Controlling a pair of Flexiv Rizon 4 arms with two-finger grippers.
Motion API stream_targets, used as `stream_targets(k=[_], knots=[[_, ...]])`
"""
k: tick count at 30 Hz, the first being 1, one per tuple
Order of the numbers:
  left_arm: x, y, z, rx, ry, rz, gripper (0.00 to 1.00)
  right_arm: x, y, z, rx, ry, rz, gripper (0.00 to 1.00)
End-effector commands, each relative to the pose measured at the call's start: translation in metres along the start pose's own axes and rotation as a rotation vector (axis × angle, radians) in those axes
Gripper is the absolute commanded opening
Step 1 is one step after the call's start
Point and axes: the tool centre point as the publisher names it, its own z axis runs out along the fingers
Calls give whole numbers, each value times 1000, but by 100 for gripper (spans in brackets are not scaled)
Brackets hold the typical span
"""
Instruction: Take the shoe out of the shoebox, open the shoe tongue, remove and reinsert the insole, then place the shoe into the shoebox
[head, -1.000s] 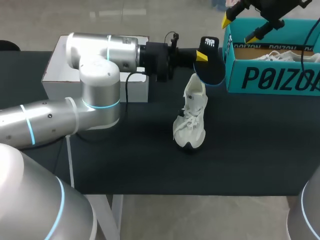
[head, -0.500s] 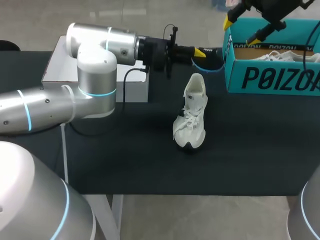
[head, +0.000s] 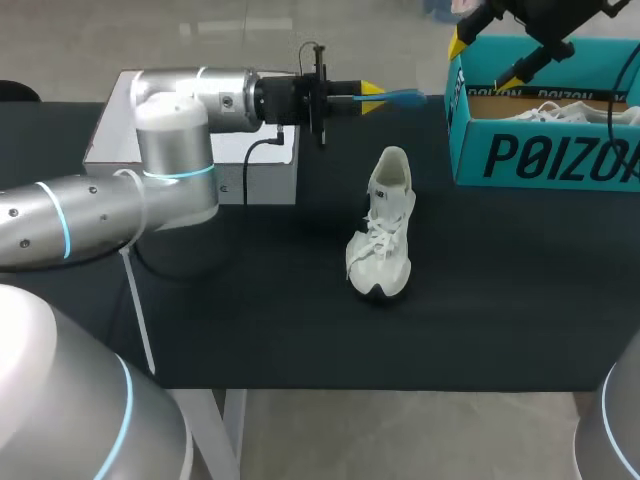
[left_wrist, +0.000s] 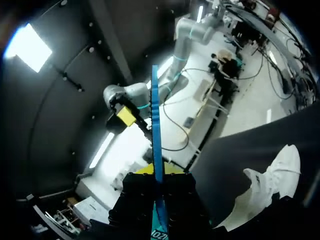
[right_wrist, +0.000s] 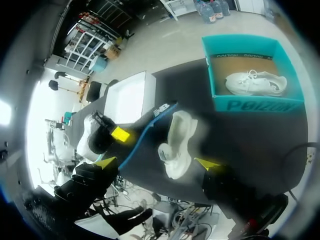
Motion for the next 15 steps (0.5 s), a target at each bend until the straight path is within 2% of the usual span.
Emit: stream_targets(k=[1, 3, 10, 15], knots=[[4, 8, 3, 156, -146, -242, 0, 0, 1, 0, 4, -3, 2, 100], [4, 8, 3, 156, -146, -242, 0, 0, 1, 1, 6, -2, 3, 100], [7, -12, 21, -16, -47, -183, 0, 0, 0, 1, 3, 6, 5, 100], [9, -22, 22, -51, -25, -155, 0, -3, 0, 1, 4, 9, 13, 100]])
